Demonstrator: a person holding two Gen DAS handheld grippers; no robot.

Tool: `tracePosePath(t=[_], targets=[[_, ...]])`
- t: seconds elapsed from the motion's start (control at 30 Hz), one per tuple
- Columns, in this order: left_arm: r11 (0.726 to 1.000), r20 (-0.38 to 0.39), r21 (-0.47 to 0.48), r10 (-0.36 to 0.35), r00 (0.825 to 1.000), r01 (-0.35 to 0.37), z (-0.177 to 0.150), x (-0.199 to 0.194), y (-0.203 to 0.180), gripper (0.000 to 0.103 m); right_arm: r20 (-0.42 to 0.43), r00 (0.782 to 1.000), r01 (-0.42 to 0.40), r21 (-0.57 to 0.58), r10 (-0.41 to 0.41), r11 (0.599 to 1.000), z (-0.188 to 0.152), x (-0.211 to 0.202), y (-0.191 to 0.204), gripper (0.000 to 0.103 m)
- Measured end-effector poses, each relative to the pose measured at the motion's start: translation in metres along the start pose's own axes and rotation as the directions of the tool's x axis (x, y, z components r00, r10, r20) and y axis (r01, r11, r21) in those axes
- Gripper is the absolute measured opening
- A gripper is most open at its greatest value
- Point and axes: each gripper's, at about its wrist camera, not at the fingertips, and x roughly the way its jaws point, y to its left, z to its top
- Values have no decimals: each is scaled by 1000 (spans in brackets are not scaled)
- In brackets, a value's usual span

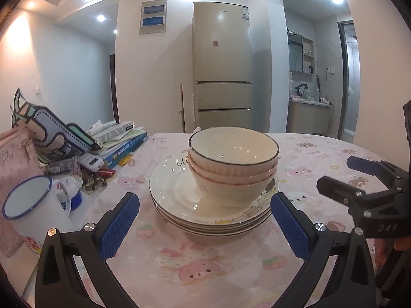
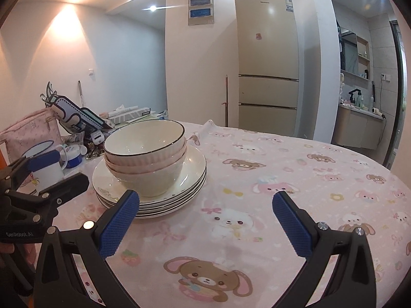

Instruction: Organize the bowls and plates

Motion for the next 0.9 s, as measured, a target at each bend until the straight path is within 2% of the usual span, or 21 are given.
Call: tracePosePath(t=[0.1,0.3,0.43,0.7,0.9], targets=[[1000,27,-19,23,999,-23,1,-3,4,103,-8,1000,-4,7,4,1000,0,2,-1,103],[999,-8,23,32,999,-31,1,5,-3,103,-28,1000,-13,-2,12,1000,-1,5,0,103],[996,-26,57,64,998,-63,0,9,-8,103,-47,999,-7,-31,5,999,-2,9,6,103],[995,-42,-26,91,995,-92,-2,11,9,103,-37,999,7,-42,-8,999,-2,8,9,103],[992,-39,33,119,992,-118,-1,12,-2,103,-42,999,5,-33,-6,999,-2,9,8,103]])
